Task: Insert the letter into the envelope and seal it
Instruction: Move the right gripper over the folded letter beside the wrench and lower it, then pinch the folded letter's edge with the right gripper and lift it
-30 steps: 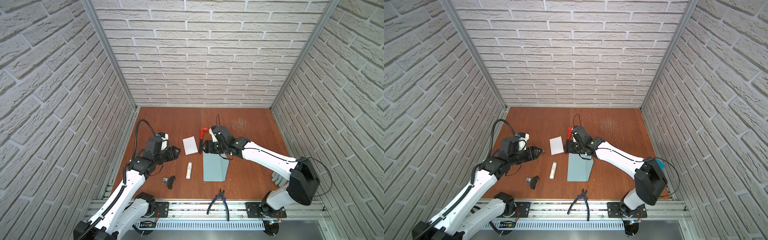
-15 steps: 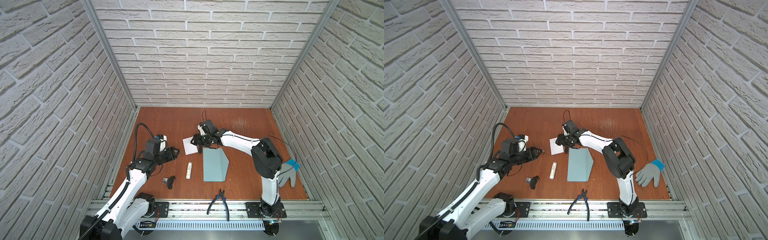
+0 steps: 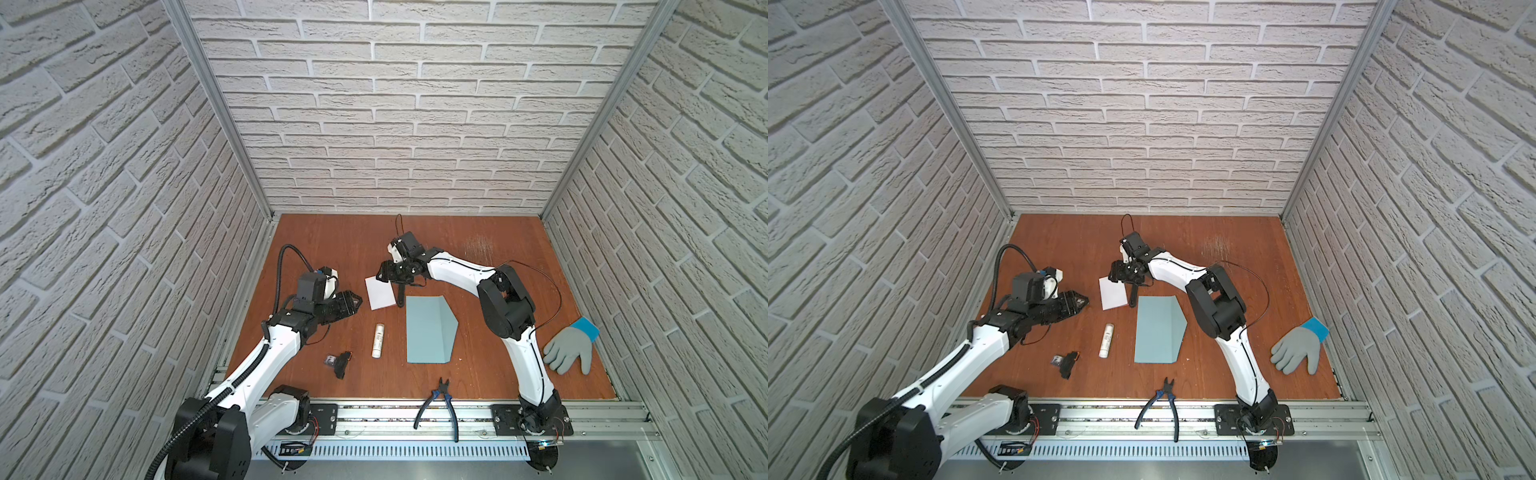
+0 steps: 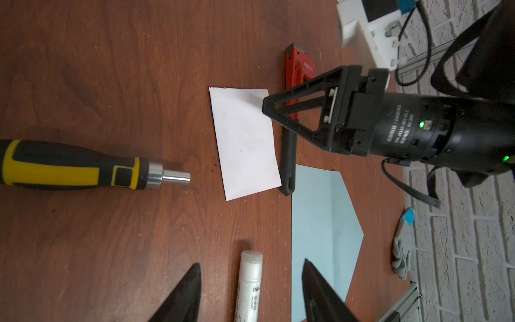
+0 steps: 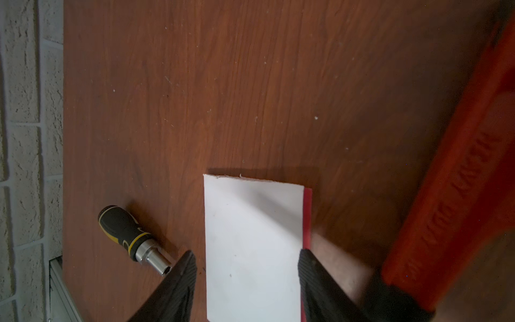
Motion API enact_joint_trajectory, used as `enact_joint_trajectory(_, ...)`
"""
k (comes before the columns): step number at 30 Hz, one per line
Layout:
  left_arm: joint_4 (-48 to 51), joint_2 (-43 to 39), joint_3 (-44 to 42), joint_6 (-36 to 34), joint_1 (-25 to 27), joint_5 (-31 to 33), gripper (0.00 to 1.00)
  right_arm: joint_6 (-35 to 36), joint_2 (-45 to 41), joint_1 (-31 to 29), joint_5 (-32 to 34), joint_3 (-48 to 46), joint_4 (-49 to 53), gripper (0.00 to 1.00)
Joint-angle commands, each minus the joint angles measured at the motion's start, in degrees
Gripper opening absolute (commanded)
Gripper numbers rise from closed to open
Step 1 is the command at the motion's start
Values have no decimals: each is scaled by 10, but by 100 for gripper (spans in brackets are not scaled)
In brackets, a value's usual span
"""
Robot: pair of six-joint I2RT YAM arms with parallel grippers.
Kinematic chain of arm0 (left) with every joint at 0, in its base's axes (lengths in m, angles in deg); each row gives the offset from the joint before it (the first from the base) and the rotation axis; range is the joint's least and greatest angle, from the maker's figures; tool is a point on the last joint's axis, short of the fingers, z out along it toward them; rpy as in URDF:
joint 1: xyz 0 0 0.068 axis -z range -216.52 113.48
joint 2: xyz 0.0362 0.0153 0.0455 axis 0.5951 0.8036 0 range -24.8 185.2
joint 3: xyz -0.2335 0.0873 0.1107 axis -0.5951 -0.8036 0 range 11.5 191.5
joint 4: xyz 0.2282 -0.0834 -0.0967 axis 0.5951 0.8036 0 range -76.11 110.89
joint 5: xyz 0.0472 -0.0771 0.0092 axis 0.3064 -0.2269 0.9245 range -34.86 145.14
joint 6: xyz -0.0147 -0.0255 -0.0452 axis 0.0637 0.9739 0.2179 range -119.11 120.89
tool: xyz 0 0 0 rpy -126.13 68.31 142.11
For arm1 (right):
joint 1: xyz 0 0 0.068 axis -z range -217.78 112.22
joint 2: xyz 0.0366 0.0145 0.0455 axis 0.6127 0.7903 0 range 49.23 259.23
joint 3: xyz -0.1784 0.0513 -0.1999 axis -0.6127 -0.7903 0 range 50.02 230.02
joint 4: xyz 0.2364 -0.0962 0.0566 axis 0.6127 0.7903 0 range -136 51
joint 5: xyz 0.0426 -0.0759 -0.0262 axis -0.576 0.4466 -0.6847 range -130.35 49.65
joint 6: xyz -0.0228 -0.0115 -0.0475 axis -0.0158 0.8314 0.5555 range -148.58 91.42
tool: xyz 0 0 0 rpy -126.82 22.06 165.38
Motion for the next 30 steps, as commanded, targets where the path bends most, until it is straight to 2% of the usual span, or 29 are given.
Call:
enact_joint_trajectory(1,-26,-5,13,-7,-6,-7,58,18,8,2,7,21,30,61)
enact_joint_trajectory(12,-26,-8,12,-10,-10,-9,58,25,30,1,6,36,56,60)
enact_joint_trajectory(23,-28,-9,11,-9,-14,-11,58,26,33,-2,0,42,54,42)
enact_joint_trajectory(30,-26,-13,10,-10,-15,-8,58,23,31,-2,2,43,54,21)
